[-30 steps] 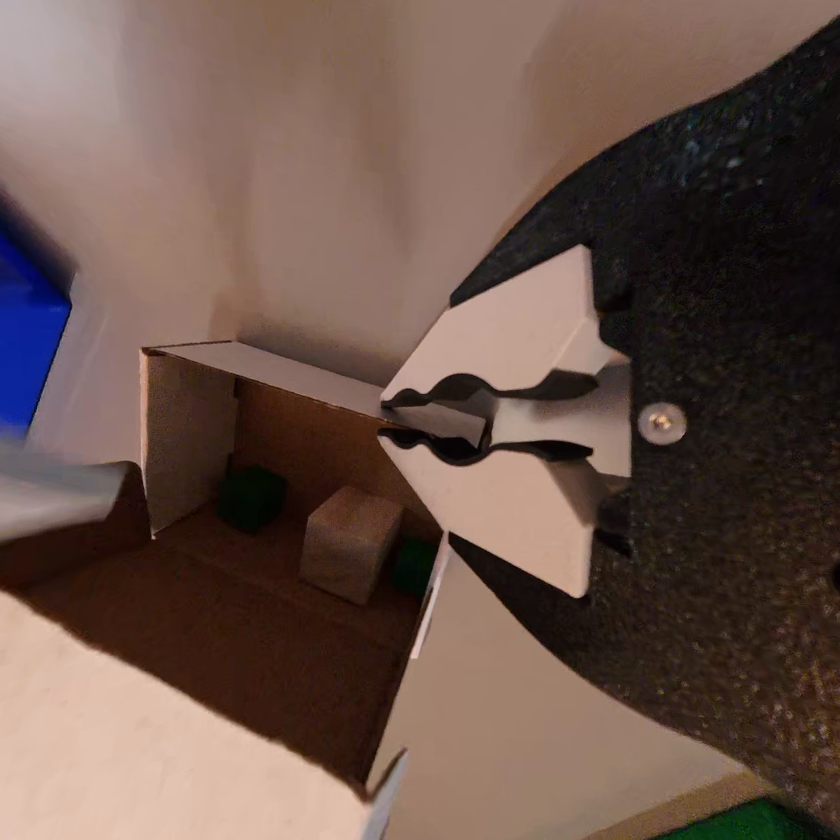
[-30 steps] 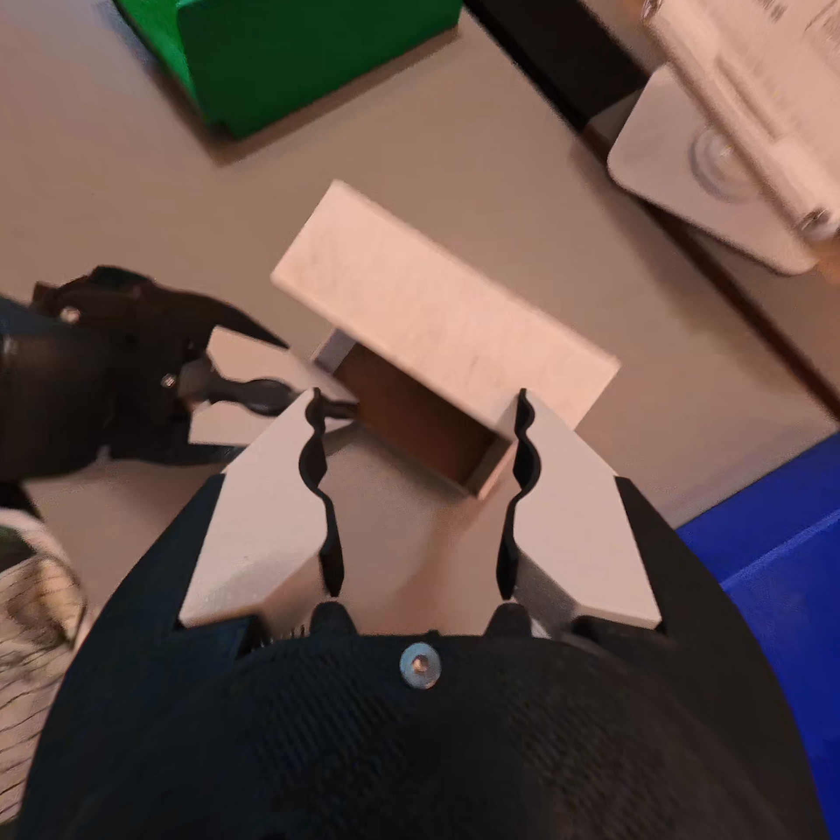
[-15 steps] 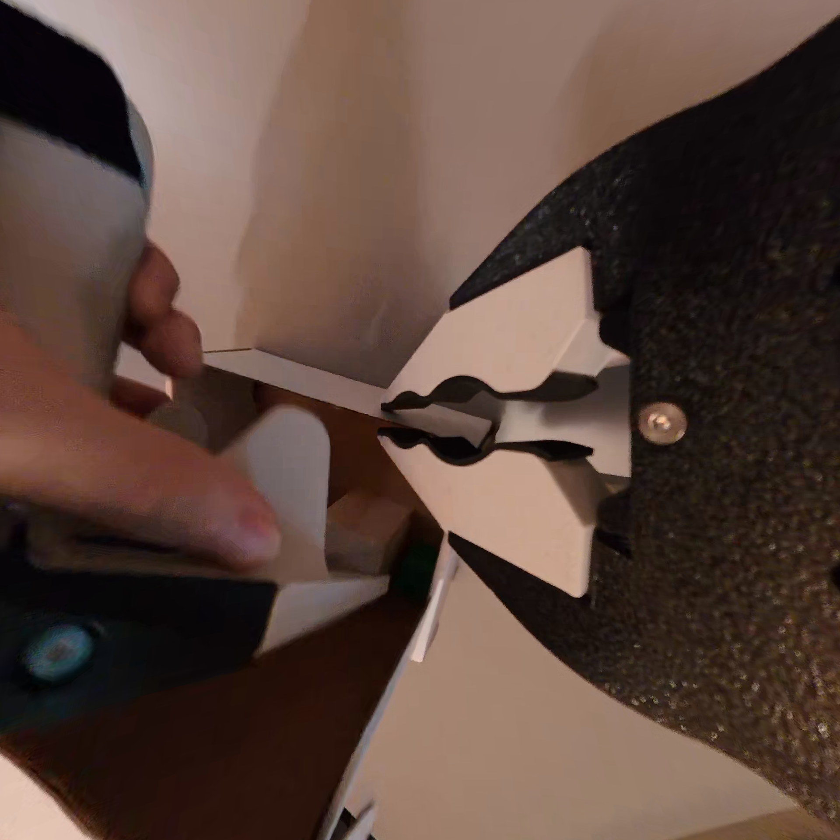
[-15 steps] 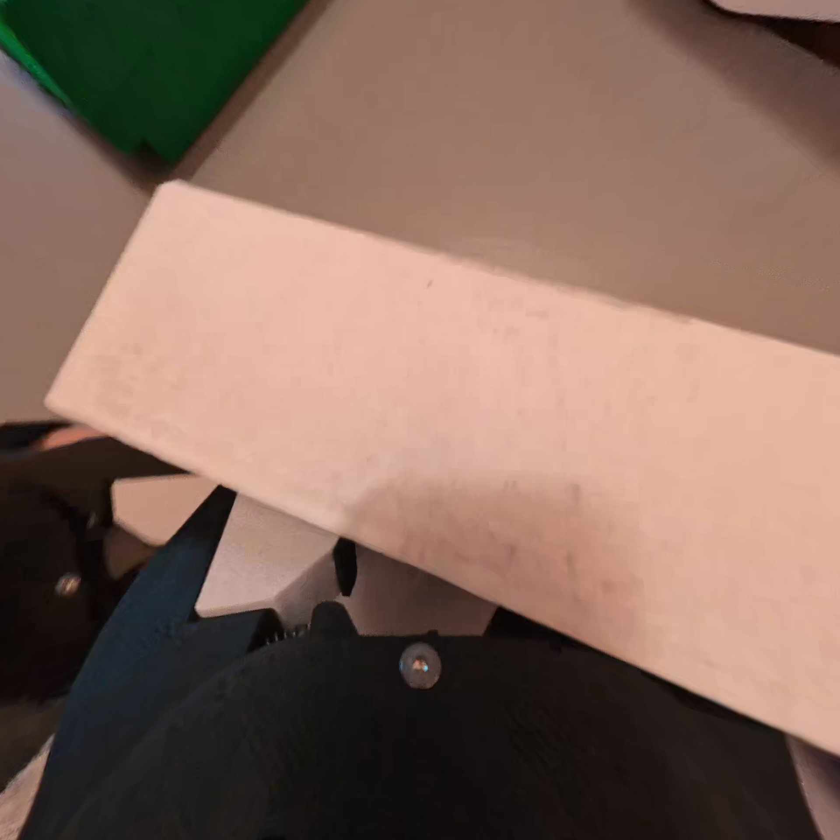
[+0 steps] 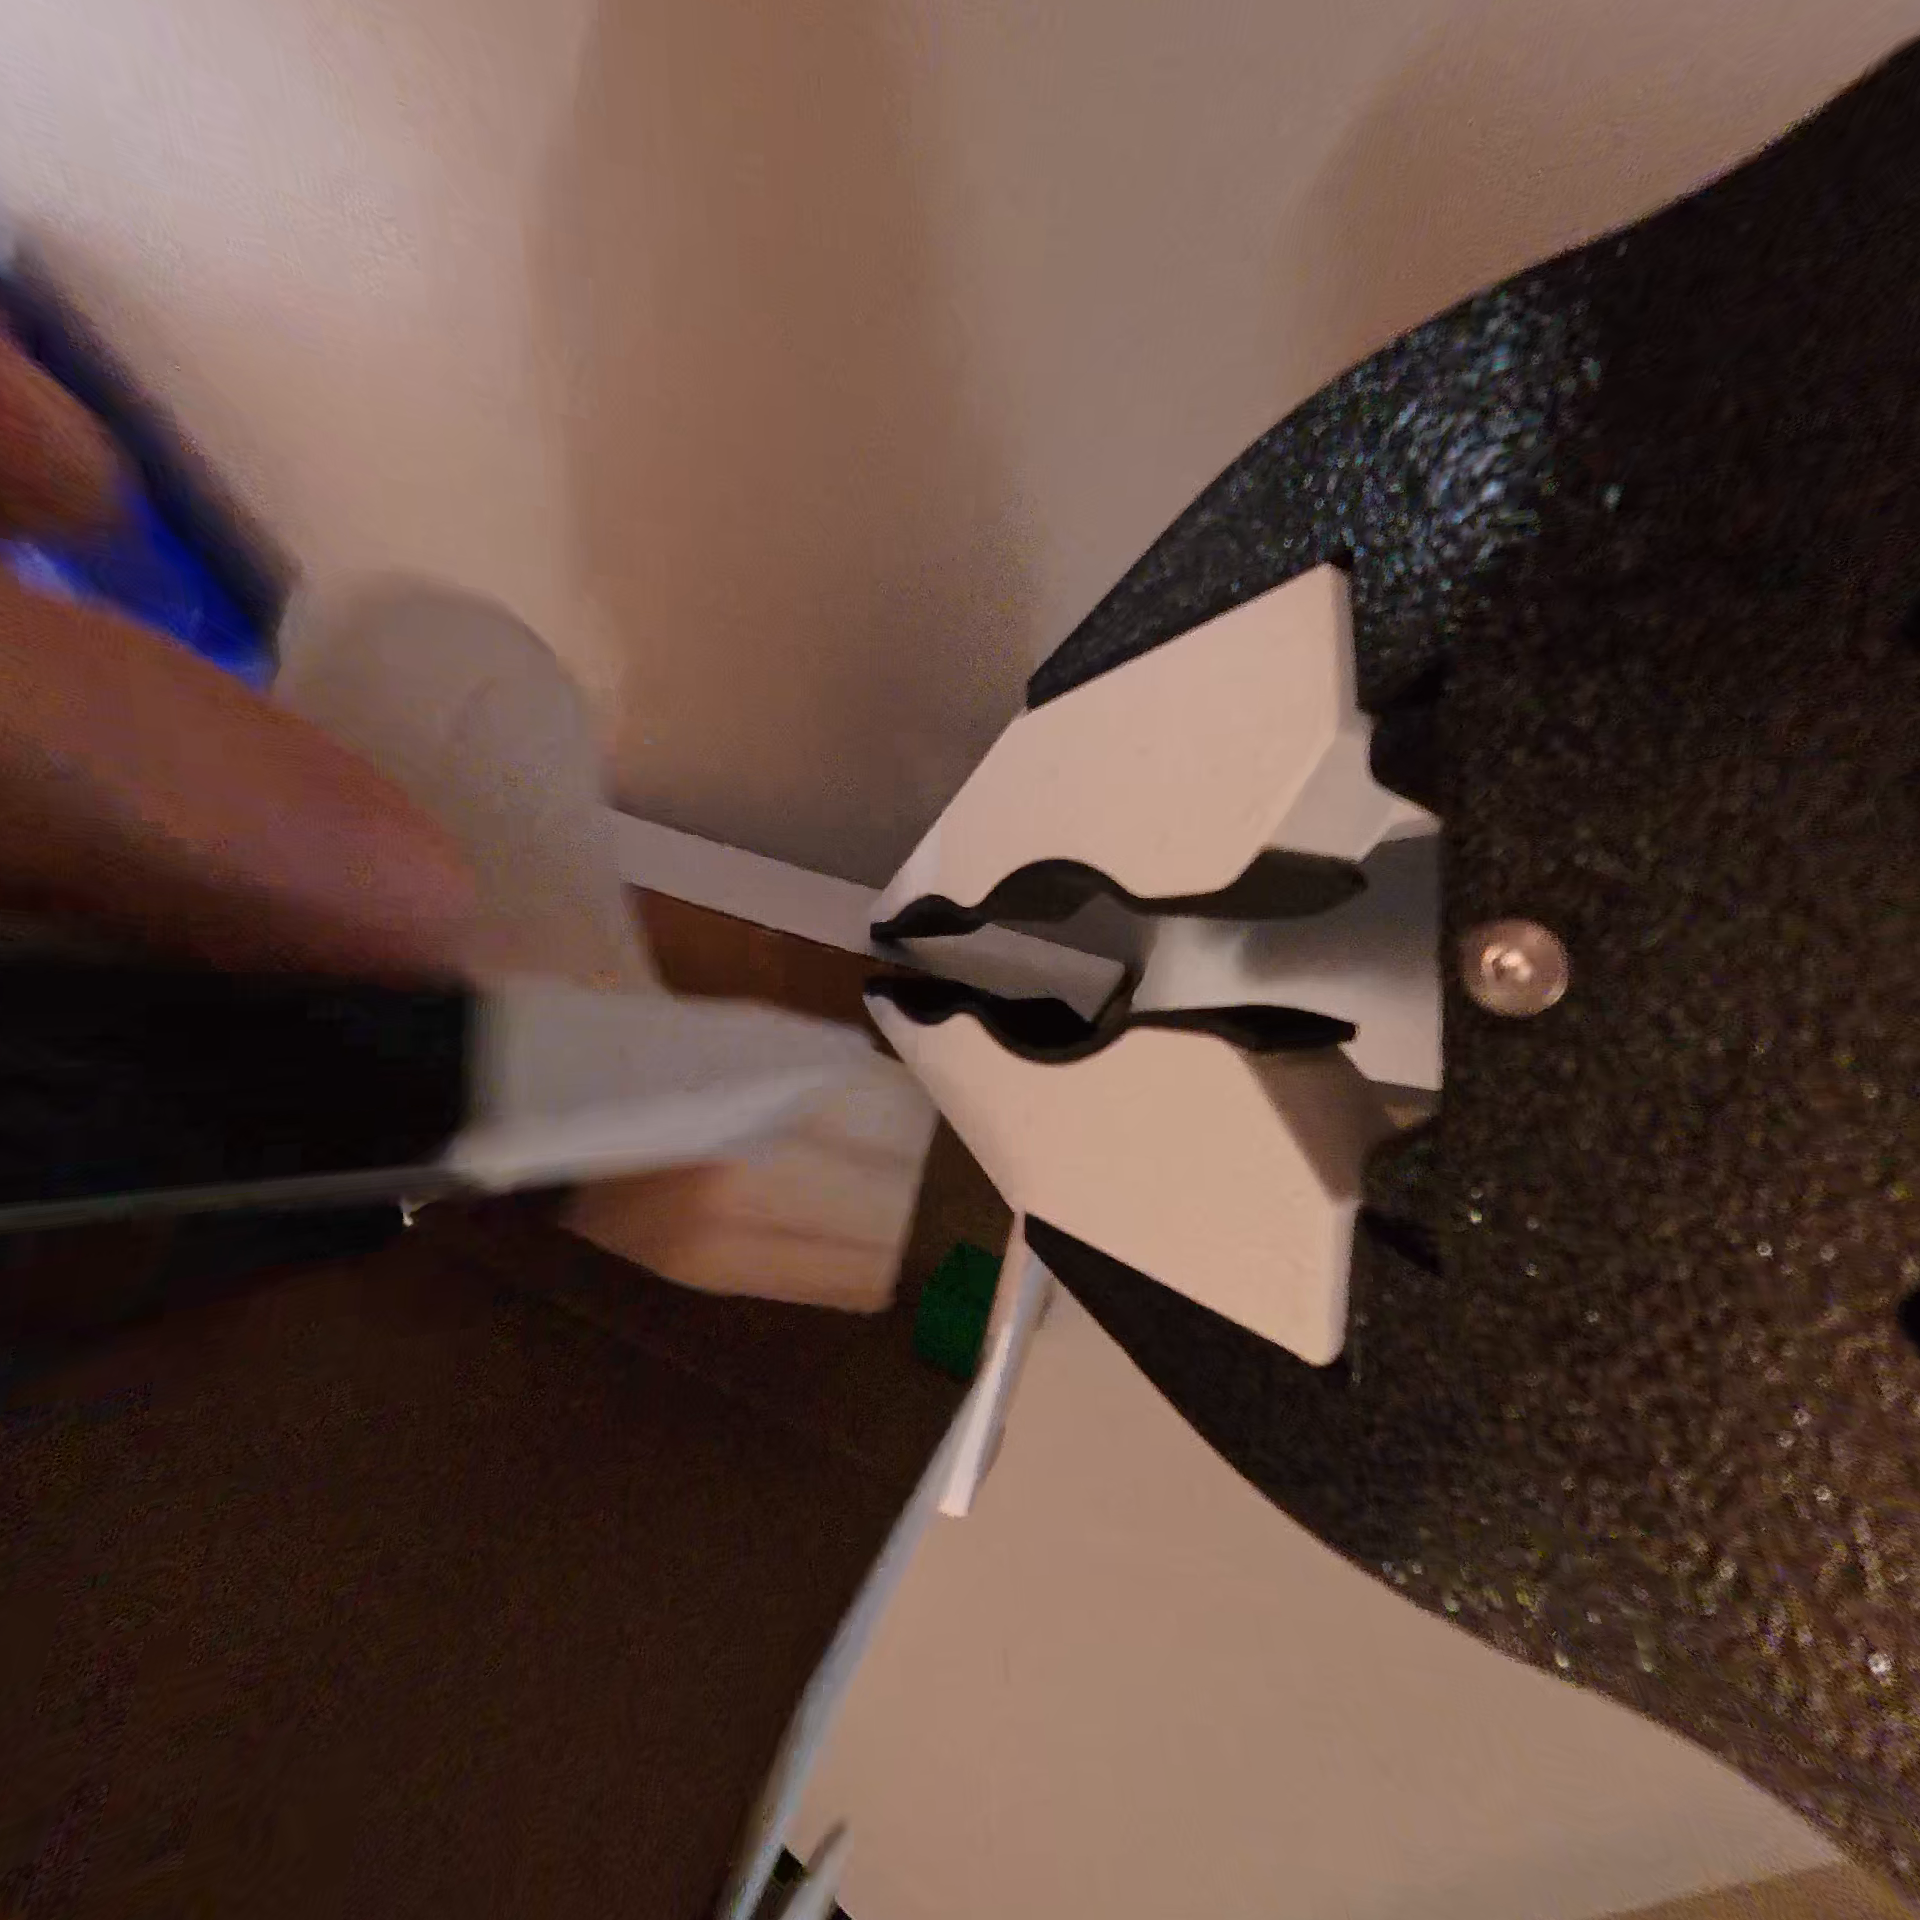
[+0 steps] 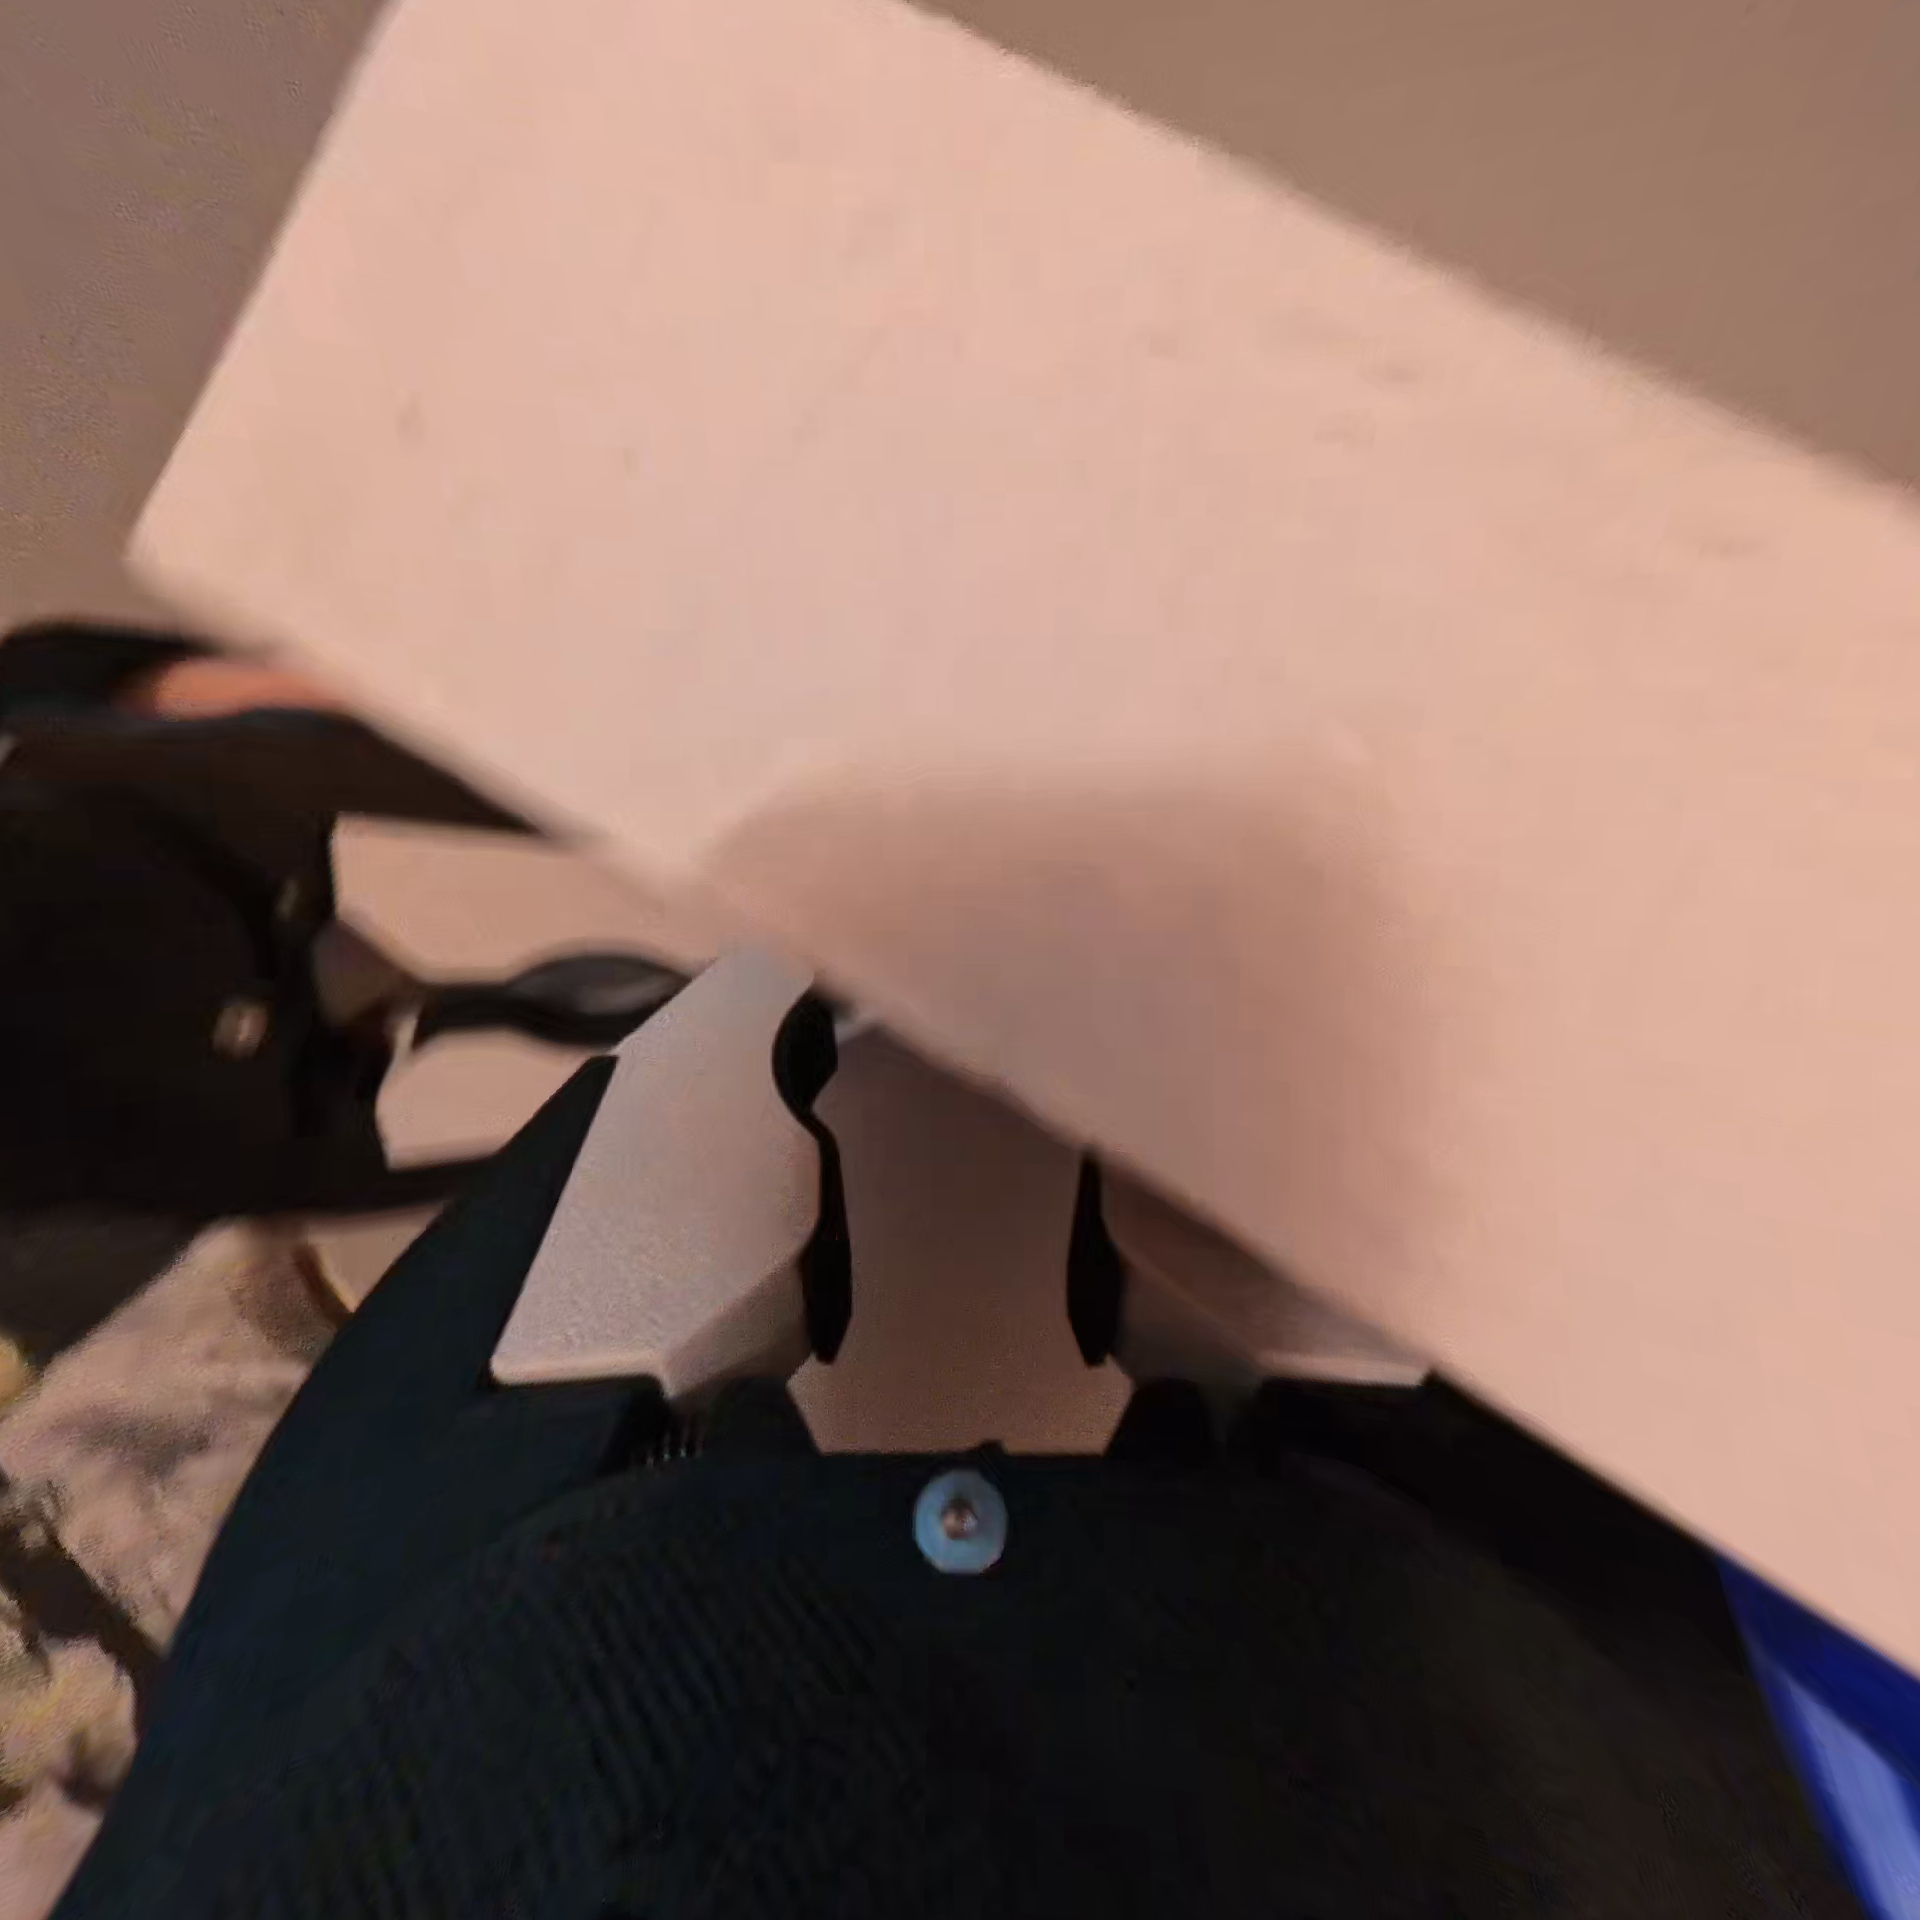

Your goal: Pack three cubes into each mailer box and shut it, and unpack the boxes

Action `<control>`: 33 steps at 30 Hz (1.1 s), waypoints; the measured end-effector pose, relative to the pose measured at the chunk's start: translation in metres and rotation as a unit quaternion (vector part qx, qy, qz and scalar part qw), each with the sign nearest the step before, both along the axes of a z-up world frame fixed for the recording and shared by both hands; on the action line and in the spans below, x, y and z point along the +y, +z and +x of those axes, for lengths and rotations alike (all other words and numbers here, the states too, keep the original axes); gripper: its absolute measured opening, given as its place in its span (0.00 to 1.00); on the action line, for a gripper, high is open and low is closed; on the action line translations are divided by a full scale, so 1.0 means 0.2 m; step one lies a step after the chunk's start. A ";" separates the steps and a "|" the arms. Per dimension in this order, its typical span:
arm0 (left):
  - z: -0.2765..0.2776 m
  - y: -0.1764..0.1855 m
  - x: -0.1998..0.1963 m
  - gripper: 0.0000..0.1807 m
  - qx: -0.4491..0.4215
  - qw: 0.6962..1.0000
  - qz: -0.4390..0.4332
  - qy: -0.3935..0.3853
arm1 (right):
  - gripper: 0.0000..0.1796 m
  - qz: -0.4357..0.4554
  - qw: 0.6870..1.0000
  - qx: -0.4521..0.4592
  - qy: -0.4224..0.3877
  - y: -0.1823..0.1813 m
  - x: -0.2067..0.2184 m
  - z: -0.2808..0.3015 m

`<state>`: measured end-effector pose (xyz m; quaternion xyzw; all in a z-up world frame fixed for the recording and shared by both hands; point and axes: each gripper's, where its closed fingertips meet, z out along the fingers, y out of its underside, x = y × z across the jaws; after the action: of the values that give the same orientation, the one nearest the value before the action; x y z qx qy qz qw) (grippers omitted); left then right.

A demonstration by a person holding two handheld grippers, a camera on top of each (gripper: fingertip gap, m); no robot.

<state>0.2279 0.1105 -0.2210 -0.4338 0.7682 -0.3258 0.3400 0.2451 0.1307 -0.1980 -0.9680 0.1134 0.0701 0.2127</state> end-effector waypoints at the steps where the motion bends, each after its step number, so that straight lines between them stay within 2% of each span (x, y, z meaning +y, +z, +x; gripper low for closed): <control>1: 0.00 0.00 0.00 0.02 -0.001 1.000 0.001 0.000 | 0.24 0.005 1.000 -0.004 0.014 0.06 -0.06 -0.01; 3: 0.00 0.00 0.00 0.02 -0.002 1.000 0.002 -0.002 | 0.24 0.022 0.999 0.014 0.043 0.18 -0.22 -0.03; 8: 0.00 0.00 0.01 0.02 0.000 1.000 0.001 -0.005 | 0.23 -0.004 1.000 -0.024 0.014 0.37 -0.74 0.16; 10: 0.00 0.00 0.01 0.02 -0.001 1.000 0.002 -0.006 | 0.23 0.010 0.994 -0.064 -0.083 0.41 -0.89 0.41; 12: 0.00 0.00 0.01 0.02 0.000 1.000 0.003 -0.006 | 0.23 0.016 0.978 -0.070 -0.198 0.38 -1.01 0.66; 15: 0.00 0.00 0.01 0.02 0.001 1.000 0.002 -0.005 | 0.23 0.003 0.963 -0.059 -0.263 0.22 -1.07 0.87; 20: 0.00 0.00 0.02 0.03 0.001 1.000 -0.001 0.001 | 0.23 -0.036 0.961 -0.037 -0.270 0.00 -1.04 0.95; 22: 0.00 0.00 0.02 0.03 0.002 1.000 -0.002 0.003 | 0.37 -0.039 0.957 -0.040 -0.285 0.02 -1.05 0.92; 23: 0.00 0.00 0.02 0.03 0.002 1.000 -0.003 0.004 | 0.41 -0.029 0.952 -0.055 -0.299 0.07 -1.06 0.89; 24: 0.00 0.00 0.02 0.03 0.003 1.000 -0.002 0.004 | 0.39 -0.006 0.951 -0.066 -0.301 0.13 -1.03 0.83; 25: 0.00 0.00 0.02 0.03 0.003 1.000 -0.001 0.004 | 0.35 0.027 0.957 -0.064 -0.283 0.20 -0.97 0.72; 27: 0.00 0.00 0.02 0.03 0.003 1.000 0.000 0.003 | 0.26 0.101 0.977 -0.033 -0.182 0.29 -0.75 0.43; 29: 0.00 0.00 0.02 0.03 0.001 1.000 0.002 0.002 | 0.25 0.140 0.987 -0.022 -0.073 0.31 -0.53 0.18; 31: 0.00 0.00 0.02 0.03 0.000 1.000 0.003 0.004 | 0.29 0.126 0.989 -0.055 -0.061 0.25 -0.37 0.15; 33: 0.00 0.00 0.02 0.03 0.001 1.000 0.004 0.007 | 0.28 0.113 0.985 -0.064 -0.113 0.17 -0.24 0.21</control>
<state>0.2288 0.1147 -0.2206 -0.4385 0.7664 -0.3201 0.3433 0.2866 0.0817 -0.1634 -0.9213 0.1994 -0.0043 0.3339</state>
